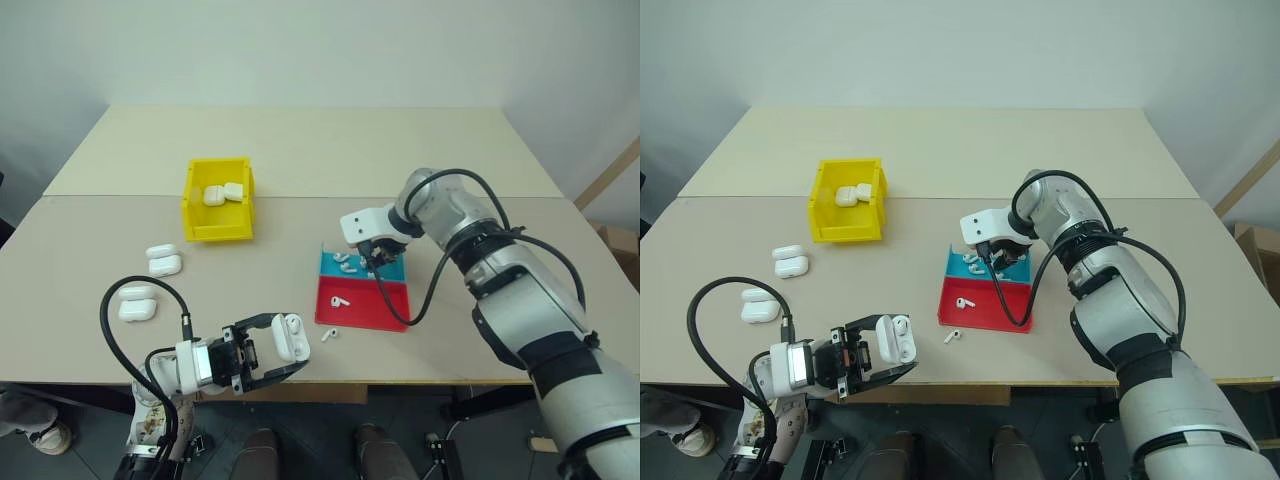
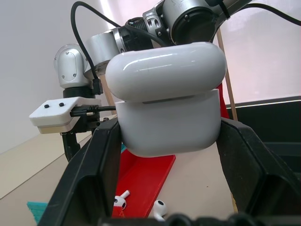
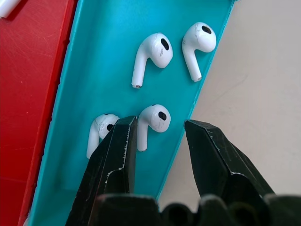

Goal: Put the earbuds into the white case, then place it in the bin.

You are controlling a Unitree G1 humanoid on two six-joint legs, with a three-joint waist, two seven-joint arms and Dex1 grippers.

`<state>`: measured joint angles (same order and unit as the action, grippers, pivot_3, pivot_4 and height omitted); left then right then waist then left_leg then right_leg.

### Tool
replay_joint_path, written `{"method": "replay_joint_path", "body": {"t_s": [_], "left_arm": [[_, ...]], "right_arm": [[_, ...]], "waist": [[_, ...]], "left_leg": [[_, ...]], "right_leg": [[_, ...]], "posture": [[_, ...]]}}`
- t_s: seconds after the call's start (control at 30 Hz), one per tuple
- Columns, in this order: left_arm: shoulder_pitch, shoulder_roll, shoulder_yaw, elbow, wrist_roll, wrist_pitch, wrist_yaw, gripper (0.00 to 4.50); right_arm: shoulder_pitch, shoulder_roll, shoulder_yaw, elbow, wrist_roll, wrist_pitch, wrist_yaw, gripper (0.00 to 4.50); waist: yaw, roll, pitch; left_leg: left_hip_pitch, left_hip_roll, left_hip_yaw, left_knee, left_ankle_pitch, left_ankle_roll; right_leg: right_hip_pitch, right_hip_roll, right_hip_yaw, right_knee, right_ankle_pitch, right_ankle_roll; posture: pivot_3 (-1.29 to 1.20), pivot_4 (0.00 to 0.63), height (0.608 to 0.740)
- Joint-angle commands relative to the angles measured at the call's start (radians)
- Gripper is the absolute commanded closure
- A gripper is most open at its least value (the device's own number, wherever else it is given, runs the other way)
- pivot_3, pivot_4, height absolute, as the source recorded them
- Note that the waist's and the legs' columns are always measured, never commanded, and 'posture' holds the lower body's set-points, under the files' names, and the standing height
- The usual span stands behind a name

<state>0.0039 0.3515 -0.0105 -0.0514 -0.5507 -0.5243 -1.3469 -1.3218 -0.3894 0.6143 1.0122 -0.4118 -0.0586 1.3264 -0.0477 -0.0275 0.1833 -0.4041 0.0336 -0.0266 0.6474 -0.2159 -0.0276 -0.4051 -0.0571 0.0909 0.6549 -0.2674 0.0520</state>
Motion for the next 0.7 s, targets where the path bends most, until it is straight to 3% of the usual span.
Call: {"method": "replay_joint_path", "body": {"t_s": [0.03,0.7], "left_arm": [[0.001,0.008,-0.008,-0.016,-0.003,-0.024,-0.002,1.73],[-0.012,0.021,-0.016,0.013,0.006,-0.049,-0.002,1.73]], "right_arm": [[-0.021,0.001,-0.024,-0.005,-0.007,-0.008,-0.001,2.48],[-0.008,0.013,-0.020,0.013,-0.042,-0.017,-0.017,2.48]], "waist": [[0.000,0.000,0.000],[0.000,0.000,0.000]], "left_leg": [[0.000,0.000,0.000,0.000,0.000,0.000],[0.000,0.000,0.000,0.000,0.000,0.000]], "right_leg": [[0.000,0.000,0.000,0.000,0.000,0.000],[0.000,0.000,0.000,0.000,0.000,0.000]], "posture": [[0.00,0.150,0.740],[0.00,0.150,0.740]]}}
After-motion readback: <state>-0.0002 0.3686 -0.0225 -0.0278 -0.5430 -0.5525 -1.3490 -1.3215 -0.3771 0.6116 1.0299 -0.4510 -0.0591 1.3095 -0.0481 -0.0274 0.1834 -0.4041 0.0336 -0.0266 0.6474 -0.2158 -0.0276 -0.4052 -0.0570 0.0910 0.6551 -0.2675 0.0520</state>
